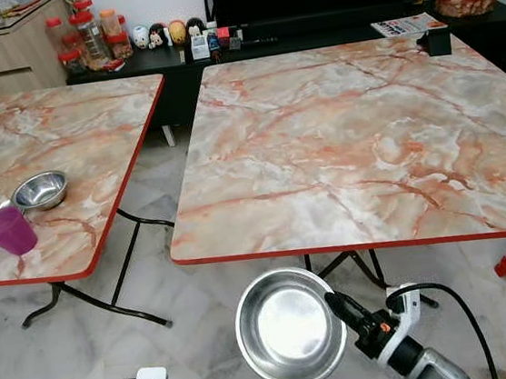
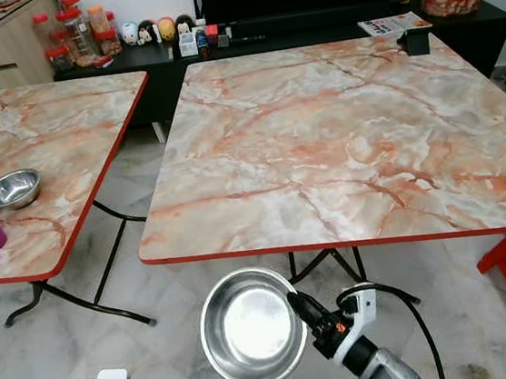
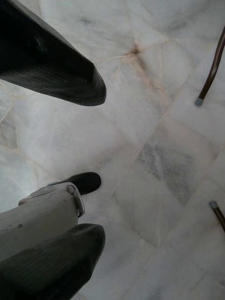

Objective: Setting the table

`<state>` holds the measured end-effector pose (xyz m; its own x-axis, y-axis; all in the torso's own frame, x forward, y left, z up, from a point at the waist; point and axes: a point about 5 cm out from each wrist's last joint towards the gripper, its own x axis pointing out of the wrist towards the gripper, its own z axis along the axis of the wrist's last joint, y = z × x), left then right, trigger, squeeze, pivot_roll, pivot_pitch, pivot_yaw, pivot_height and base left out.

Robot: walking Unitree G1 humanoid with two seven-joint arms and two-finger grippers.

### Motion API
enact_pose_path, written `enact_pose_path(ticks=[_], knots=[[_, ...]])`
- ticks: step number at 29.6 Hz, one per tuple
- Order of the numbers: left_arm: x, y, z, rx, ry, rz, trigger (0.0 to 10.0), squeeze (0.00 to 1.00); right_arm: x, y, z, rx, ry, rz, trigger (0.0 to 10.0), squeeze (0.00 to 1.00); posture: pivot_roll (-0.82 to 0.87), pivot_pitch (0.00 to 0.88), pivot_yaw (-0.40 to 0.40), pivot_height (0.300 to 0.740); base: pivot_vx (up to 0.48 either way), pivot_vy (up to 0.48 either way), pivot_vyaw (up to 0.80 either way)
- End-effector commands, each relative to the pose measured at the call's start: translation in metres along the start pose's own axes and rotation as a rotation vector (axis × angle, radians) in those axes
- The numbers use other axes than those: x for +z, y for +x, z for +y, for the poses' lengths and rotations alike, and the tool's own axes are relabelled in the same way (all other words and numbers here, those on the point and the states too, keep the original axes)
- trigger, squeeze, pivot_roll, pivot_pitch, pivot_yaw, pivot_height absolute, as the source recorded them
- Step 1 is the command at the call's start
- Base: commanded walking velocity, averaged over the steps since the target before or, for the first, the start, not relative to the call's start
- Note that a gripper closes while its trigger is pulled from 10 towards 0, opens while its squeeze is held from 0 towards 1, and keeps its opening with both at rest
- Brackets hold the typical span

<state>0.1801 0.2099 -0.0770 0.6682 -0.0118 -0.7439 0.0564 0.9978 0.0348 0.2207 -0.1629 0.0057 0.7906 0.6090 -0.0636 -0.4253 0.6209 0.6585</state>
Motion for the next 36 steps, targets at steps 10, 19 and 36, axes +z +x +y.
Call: enact_pose_path(ticks=[10, 19, 36], knots=[[-0.002, -0.001, 0.003, 0.004, 0.004, 0.009, 10.0, 0.00, 0.039, 0.021, 0.018, 0.094, -0.019, -0.135, 10.0, 0.00, -0.08, 0.000, 0.051, 0.740, 0.000, 0.000, 0.00], [-0.002, -0.001, 0.003, 0.008, -0.001, 0.008, 10.0, 0.00, 0.055, 0.030, 0.021, 0.110, -0.013, -0.199, 10.0, 0.00, -0.07, 0.000, 0.049, 0.740, 0.000, 0.000, 0.00], [-0.001, -0.002, 0.011, 0.023, 0.013, 0.007, 10.0, 0.00, 0.078, 0.014, -0.025, -0.232, -0.027, -0.335, 10.0, 0.00, 0.00, 0.000, 0.071, 0.740, 0.000, 0.000, 0.00]])
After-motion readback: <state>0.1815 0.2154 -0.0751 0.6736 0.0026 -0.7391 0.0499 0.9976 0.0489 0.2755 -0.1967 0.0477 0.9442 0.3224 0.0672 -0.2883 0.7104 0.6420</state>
